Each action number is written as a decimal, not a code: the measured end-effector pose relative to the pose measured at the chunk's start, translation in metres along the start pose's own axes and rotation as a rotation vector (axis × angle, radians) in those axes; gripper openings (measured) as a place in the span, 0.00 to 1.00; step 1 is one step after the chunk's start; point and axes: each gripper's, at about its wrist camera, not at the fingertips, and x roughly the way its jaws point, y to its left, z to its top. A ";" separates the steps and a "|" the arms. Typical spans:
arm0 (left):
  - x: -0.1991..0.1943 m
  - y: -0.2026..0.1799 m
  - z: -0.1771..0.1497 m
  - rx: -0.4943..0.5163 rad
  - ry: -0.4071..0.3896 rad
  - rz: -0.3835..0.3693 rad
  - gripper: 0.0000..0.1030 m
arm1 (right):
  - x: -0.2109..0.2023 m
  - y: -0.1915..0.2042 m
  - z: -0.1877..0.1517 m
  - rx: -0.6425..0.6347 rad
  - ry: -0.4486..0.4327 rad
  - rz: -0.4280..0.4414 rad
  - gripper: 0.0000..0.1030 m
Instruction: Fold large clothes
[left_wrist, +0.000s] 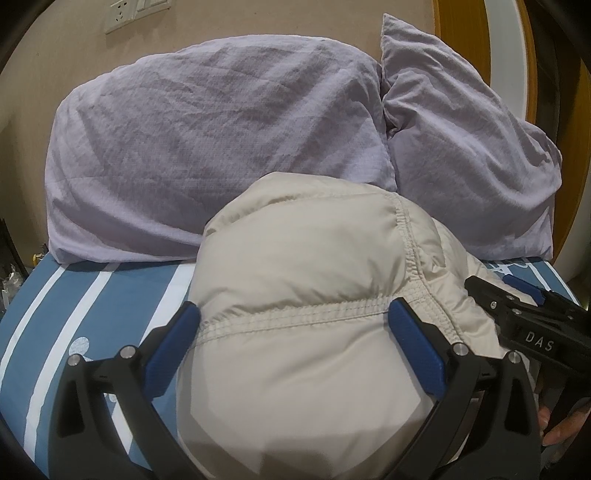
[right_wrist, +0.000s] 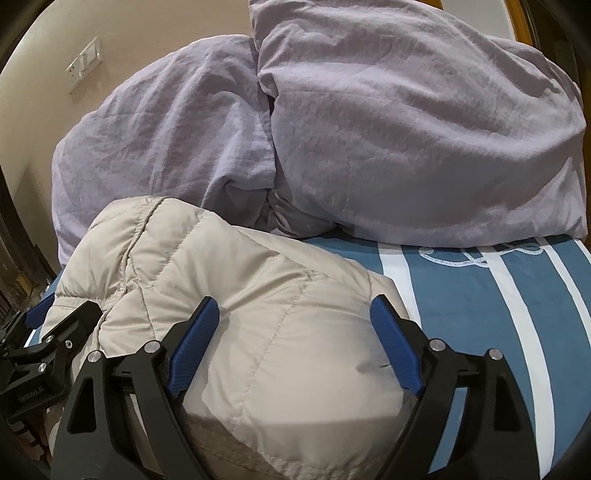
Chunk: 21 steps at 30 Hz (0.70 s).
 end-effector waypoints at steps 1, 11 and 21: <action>-0.001 0.000 0.000 -0.001 0.002 0.004 0.98 | -0.002 0.001 0.000 -0.001 0.006 -0.008 0.84; -0.061 0.021 -0.023 -0.114 0.037 -0.049 0.98 | -0.064 -0.008 -0.023 0.043 0.044 -0.009 0.89; -0.163 0.025 -0.072 -0.062 0.036 -0.070 0.98 | -0.164 -0.009 -0.069 0.017 0.068 0.009 0.99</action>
